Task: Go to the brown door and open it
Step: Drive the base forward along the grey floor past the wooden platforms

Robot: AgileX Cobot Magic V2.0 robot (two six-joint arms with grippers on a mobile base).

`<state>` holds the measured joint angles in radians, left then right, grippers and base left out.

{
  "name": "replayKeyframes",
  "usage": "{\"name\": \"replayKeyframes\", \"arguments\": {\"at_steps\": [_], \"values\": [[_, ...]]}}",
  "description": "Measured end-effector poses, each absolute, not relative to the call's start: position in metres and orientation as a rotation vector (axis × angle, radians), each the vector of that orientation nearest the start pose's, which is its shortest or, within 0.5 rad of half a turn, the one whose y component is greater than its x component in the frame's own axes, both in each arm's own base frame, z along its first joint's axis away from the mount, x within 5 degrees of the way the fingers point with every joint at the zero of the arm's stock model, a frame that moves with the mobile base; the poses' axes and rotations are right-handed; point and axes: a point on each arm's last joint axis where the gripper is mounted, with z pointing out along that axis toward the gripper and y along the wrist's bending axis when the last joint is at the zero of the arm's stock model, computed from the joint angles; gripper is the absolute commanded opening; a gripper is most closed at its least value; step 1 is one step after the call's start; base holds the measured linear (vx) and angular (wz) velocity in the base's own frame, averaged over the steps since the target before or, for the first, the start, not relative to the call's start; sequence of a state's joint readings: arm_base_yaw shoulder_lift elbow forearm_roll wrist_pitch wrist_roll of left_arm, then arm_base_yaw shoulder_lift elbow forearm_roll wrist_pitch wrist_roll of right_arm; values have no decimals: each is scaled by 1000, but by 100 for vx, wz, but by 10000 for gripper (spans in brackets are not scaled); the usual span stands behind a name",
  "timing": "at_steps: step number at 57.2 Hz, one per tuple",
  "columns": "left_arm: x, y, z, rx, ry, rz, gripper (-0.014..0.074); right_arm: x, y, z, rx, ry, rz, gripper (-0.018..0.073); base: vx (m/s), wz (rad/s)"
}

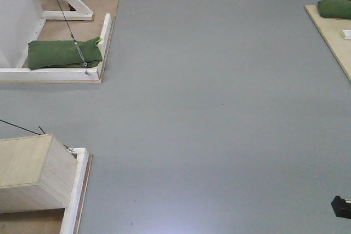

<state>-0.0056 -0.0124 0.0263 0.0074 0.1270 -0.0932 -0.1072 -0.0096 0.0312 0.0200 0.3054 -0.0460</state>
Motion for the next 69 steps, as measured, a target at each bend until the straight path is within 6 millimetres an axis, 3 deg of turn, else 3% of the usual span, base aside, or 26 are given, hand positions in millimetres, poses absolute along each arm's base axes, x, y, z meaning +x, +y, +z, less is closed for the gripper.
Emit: {"name": "replayKeyframes", "arguments": {"at_steps": [69], "values": [[56, 0, 193, -66, 1624, -70, -3, 54, -5, 176, 68, 1810, -90, 0, 0, 0]]}}
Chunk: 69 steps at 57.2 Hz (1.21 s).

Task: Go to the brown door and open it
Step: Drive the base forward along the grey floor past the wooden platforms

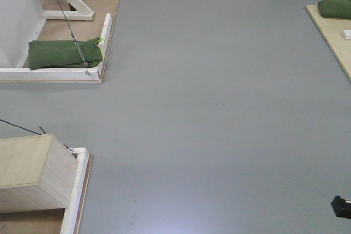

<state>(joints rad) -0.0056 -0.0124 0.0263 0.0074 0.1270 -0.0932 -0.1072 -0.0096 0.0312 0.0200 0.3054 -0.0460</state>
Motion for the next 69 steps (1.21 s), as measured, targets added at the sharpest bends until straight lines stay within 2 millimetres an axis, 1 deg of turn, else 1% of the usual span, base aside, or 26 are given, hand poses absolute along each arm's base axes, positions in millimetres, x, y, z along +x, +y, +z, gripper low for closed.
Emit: {"name": "replayKeyframes", "arguments": {"at_steps": [30, 69], "values": [[56, 0, 193, -66, 1624, -70, -3, 54, -5, 176, 68, 1810, -90, 0, 4, 2], [56, 0, 193, -66, 1624, -70, -3, 54, -5, 176, 68, 1810, -90, 0, 12, -5]]}}
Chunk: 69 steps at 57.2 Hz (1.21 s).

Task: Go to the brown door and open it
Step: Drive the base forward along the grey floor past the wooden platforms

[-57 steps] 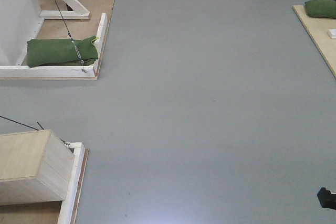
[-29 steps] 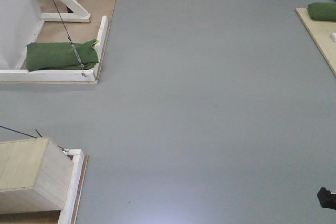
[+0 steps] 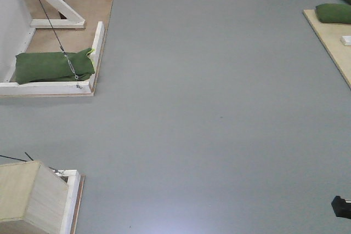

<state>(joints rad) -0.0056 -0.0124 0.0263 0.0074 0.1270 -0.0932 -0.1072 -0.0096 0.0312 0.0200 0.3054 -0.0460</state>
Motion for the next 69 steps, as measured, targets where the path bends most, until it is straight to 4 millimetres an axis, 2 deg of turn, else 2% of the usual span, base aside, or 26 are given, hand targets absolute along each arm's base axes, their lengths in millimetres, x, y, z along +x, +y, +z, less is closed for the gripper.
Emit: {"name": "replayKeyframes", "arguments": {"at_steps": [69], "values": [[56, 0, 193, -66, 1624, -70, -3, 54, -5, 176, 68, 1810, -90, 0, 15, 15]]}}
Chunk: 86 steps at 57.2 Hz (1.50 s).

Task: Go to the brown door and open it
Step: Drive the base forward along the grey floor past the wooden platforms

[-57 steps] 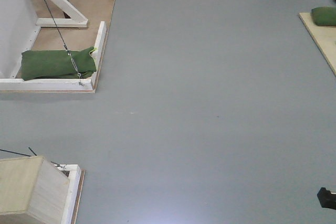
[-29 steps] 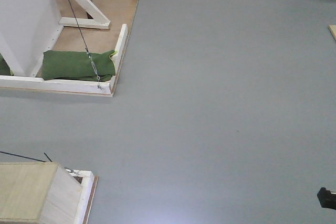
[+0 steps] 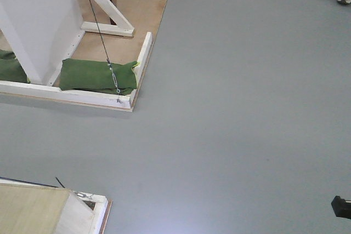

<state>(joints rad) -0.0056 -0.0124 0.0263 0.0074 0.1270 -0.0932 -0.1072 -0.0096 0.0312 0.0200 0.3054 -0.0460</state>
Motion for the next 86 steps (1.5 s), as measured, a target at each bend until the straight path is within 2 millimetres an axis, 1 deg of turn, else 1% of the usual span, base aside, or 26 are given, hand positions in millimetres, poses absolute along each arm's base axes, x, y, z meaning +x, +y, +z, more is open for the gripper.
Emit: {"name": "replayKeyframes", "arguments": {"at_steps": [17, 54, 86], "values": [[56, 0, 193, -66, 1624, -70, -3, 54, -5, 176, 68, 1810, -90, 0, 22, -3], [56, 0, 193, -66, 1624, -70, -3, 54, -5, 176, 68, 1810, -90, 0, 21, -17], [56, 0, 193, -66, 1624, -70, -3, 54, -5, 176, 68, 1810, -90, 0, 26, -3]]}}
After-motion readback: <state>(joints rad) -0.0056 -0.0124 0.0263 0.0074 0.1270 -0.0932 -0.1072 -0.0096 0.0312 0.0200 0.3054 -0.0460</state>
